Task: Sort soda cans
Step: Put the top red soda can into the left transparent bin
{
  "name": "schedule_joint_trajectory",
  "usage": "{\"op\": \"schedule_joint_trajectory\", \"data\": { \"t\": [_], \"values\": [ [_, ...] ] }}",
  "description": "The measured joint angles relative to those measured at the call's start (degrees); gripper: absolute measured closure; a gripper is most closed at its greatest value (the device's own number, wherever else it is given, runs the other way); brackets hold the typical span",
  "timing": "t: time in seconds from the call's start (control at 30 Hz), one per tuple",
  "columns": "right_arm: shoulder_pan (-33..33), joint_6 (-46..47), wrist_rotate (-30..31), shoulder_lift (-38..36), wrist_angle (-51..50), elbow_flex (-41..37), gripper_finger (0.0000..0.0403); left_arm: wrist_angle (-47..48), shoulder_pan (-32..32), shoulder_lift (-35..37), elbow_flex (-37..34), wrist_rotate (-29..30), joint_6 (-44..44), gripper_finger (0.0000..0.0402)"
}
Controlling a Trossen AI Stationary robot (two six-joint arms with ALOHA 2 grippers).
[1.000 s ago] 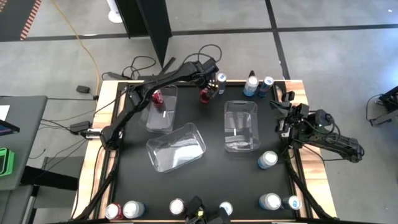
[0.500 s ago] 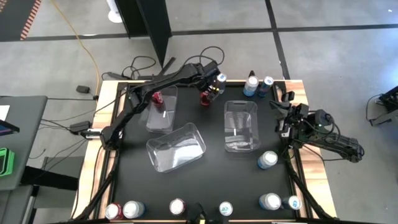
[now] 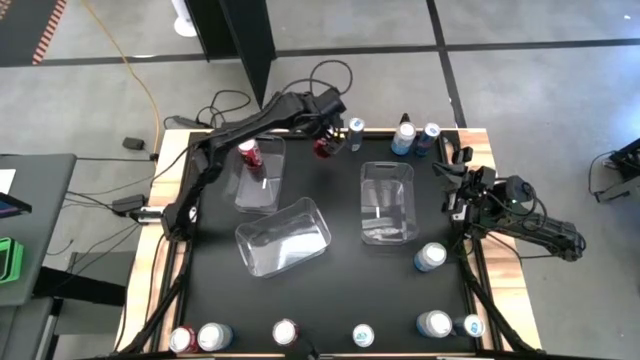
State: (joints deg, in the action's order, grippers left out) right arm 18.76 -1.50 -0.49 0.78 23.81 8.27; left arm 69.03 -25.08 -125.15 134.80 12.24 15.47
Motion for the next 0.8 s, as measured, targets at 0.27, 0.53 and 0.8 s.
{"op": "schedule_joint_trajectory", "data": {
  "t": [0.27, 0.53, 0.8],
  "values": [
    [0.0, 0.0, 0.0, 0.0, -0.8, 0.0, 0.0356, 7.9, 2.0, 4.7, 0.0, 5.9, 3.9, 0.0098],
    [0.0, 0.0, 0.0, 0.0, -1.0, 0.0, 0.0356, 11.4, 3.3, 6.2, 0.0, 10.4, 6.4, 0.0098],
    [0.0, 0.2, 0.0, 0.0, -1.6, 0.0, 0.0356, 14.6, 3.5, 6.2, 0.0, 11.9, 7.8, 0.0098]
  ]
}}
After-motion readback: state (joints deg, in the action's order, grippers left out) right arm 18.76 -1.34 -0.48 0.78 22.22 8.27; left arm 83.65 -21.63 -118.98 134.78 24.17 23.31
